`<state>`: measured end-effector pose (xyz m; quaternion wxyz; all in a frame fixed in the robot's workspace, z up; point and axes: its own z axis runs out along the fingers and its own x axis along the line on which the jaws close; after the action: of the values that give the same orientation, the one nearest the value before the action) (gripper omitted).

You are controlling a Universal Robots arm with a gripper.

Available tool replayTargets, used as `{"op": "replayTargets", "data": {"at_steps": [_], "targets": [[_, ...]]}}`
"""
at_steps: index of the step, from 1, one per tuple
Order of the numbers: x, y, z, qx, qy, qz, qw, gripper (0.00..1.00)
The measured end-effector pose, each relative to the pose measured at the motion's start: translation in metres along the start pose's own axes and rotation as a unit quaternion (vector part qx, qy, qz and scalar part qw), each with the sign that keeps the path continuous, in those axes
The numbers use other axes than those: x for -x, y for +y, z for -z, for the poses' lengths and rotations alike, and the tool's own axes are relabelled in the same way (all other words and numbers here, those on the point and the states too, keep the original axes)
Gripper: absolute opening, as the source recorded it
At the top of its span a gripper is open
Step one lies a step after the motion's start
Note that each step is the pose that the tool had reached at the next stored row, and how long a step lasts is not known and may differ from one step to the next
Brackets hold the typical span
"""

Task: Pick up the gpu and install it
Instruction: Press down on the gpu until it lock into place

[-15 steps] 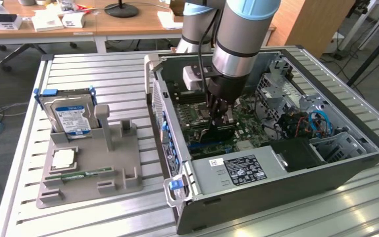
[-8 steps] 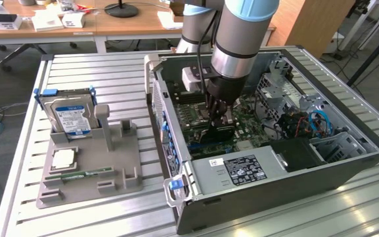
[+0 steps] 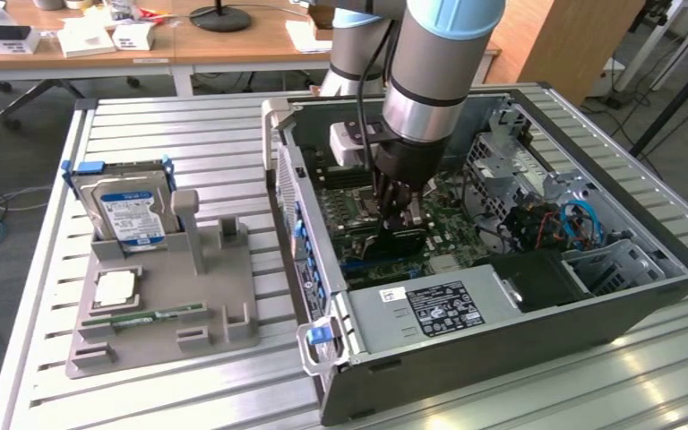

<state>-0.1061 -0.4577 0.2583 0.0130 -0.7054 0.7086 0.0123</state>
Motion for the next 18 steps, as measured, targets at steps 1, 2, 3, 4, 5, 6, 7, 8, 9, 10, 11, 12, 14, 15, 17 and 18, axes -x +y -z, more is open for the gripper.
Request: {"op": "replayTargets", "data": {"at_steps": [1,2,3,4,5,6,7,8,9,10,11,12,14,15,17,18], "targets": [[0.000,0.0000,0.0000,0.0000,0.0000,0.000,1.0000,0.10],[0.000,0.0000,0.0000,0.0000,0.0000,0.000,1.0000,0.10],[0.000,0.0000,0.0000,0.0000,0.0000,0.000,1.0000,0.10],[0.000,0.0000,0.0000,0.0000,0.0000,0.000,1.0000,0.10],[0.000,0.0000,0.0000,0.0000,0.0001,0.000,1.0000,0.10],[0.000,0.0000,0.0000,0.0000,0.0001,0.000,1.0000,0.10],[0.000,0.0000,-0.0001,0.0000,0.0001,0.000,1.0000,0.10],[0.000,0.0000,0.0000,0.0000,0.0001,0.000,1.0000,0.10],[0.000,-0.0001,0.0007,0.0000,-0.0001,0.000,1.0000,0.10],[0.000,-0.0001,0.0015,-0.0003,-0.0007,0.000,1.0000,0.10],[0.000,-0.0001,0.0029,-0.0006,-0.0014,0.000,1.0000,0.10],[0.000,0.0000,0.0052,-0.0007,-0.0012,0.000,1.0000,0.10],[0.000,0.0000,0.0112,-0.0001,-0.0001,0.000,1.0000,0.10],[0.001,0.0000,0.0139,-0.0002,-0.0003,0.000,1.0000,0.10],[0.001,-0.0001,0.0199,0.0000,0.0000,0.000,1.0000,0.10],[0.001,-0.0001,0.0229,0.0000,0.0000,0.000,1.0000,0.10]]}}
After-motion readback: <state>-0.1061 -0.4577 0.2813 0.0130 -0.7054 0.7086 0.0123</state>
